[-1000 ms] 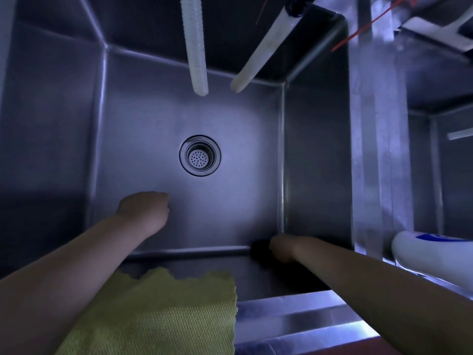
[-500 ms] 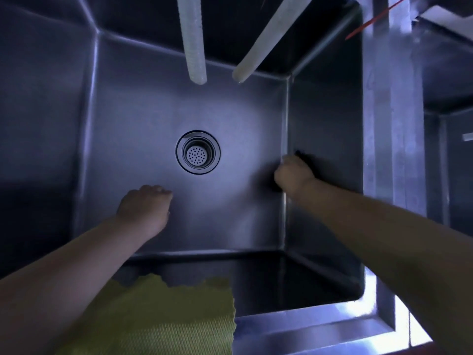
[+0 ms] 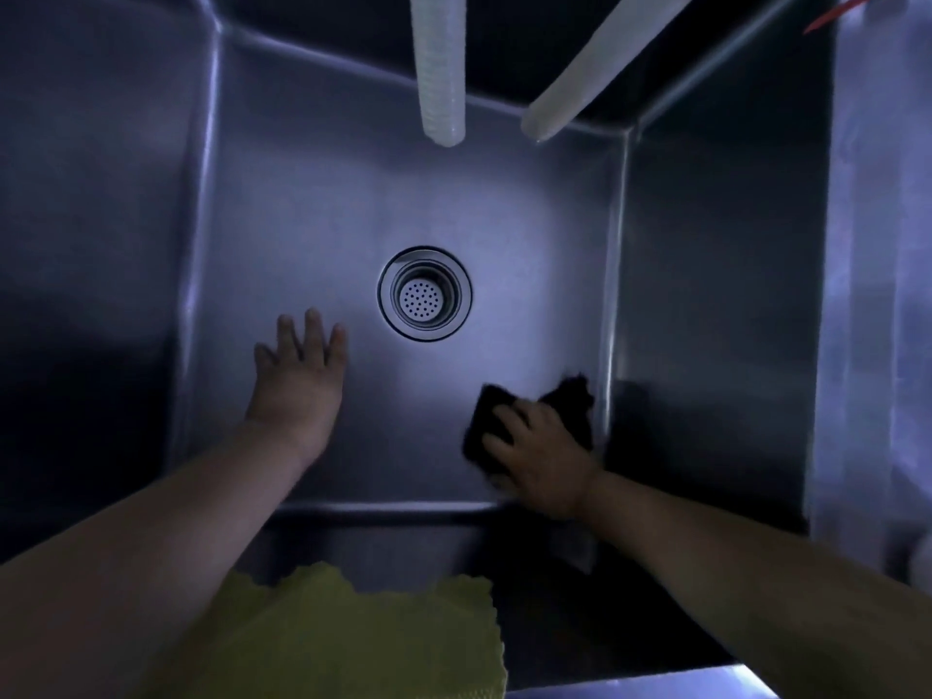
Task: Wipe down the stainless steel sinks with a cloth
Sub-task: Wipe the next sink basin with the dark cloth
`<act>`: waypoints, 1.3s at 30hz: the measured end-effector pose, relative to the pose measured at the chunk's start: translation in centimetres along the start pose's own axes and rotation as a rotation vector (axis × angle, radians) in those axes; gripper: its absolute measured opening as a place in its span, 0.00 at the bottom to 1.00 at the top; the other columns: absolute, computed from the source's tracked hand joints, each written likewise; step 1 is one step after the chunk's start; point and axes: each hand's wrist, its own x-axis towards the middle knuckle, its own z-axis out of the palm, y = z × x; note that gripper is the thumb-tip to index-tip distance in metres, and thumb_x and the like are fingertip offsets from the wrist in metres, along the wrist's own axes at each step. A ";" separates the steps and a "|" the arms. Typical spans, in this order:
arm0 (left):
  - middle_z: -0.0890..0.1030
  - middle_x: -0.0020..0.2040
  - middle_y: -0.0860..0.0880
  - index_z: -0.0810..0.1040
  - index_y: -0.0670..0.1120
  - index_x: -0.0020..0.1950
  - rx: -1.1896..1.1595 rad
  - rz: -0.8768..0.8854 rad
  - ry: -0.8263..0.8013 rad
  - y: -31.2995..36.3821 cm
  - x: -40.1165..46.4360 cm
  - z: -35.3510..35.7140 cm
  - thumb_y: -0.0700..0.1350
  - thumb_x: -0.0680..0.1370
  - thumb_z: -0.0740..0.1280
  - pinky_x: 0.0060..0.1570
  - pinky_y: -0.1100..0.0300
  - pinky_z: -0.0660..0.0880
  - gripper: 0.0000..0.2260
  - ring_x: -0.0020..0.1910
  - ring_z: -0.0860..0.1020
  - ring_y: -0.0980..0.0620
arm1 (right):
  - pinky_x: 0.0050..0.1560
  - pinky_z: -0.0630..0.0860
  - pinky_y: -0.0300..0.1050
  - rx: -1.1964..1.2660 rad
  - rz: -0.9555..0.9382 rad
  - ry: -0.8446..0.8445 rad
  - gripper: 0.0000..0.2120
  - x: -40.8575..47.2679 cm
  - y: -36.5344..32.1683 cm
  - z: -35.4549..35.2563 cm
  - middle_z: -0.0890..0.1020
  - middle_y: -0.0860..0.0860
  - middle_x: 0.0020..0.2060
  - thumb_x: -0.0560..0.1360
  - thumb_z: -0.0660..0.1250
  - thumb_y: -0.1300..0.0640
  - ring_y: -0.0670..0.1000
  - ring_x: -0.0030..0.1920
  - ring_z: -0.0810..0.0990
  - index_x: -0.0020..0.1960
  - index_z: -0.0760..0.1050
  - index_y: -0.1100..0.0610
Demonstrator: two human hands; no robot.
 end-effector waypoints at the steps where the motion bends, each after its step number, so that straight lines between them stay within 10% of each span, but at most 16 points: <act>1: 0.42 0.75 0.33 0.40 0.40 0.76 0.004 0.000 -0.006 0.1 0.2 0.0 0.43 0.76 0.65 0.68 0.37 0.58 0.39 0.73 0.48 0.28 | 0.52 0.76 0.57 -0.007 -0.074 0.007 0.23 0.6 -0.7 0.4 0.81 0.60 0.54 0.60 0.75 0.43 0.63 0.52 0.80 0.51 0.81 0.54; 6: 0.41 0.75 0.32 0.39 0.39 0.76 0.013 0.003 -0.023 0.0 0.6 0.0 0.41 0.77 0.63 0.69 0.38 0.58 0.38 0.73 0.49 0.28 | 0.67 0.65 0.66 0.085 -0.171 0.131 0.22 5.2 -0.3 0.6 0.75 0.62 0.64 0.69 0.72 0.46 0.64 0.67 0.71 0.56 0.79 0.60; 21: 0.39 0.75 0.31 0.37 0.39 0.76 -0.096 0.007 0.002 -0.3 1.3 0.7 0.33 0.78 0.48 0.68 0.33 0.54 0.29 0.72 0.46 0.25 | 0.75 0.46 0.59 0.092 0.553 0.306 0.34 17.5 9.6 -5.9 0.54 0.65 0.75 0.77 0.45 0.44 0.62 0.75 0.52 0.73 0.58 0.68; 29: 0.37 0.74 0.32 0.34 0.39 0.75 -0.095 -0.002 -0.021 -0.7 1.4 0.2 0.37 0.80 0.55 0.69 0.34 0.52 0.33 0.72 0.44 0.26 | 0.72 0.33 0.37 0.230 0.482 0.356 0.35 26.8 7.1 -10.1 0.47 0.53 0.77 0.78 0.48 0.38 0.52 0.77 0.45 0.78 0.44 0.55; 39: 0.34 0.74 0.33 0.31 0.40 0.74 -0.074 -0.001 -0.084 -0.7 1.4 -0.1 0.40 0.79 0.58 0.70 0.35 0.48 0.37 0.73 0.40 0.29 | 0.75 0.42 0.56 -0.057 -0.095 0.290 0.30 31.0 -1.9 -12.6 0.48 0.58 0.77 0.77 0.51 0.47 0.58 0.77 0.44 0.76 0.56 0.60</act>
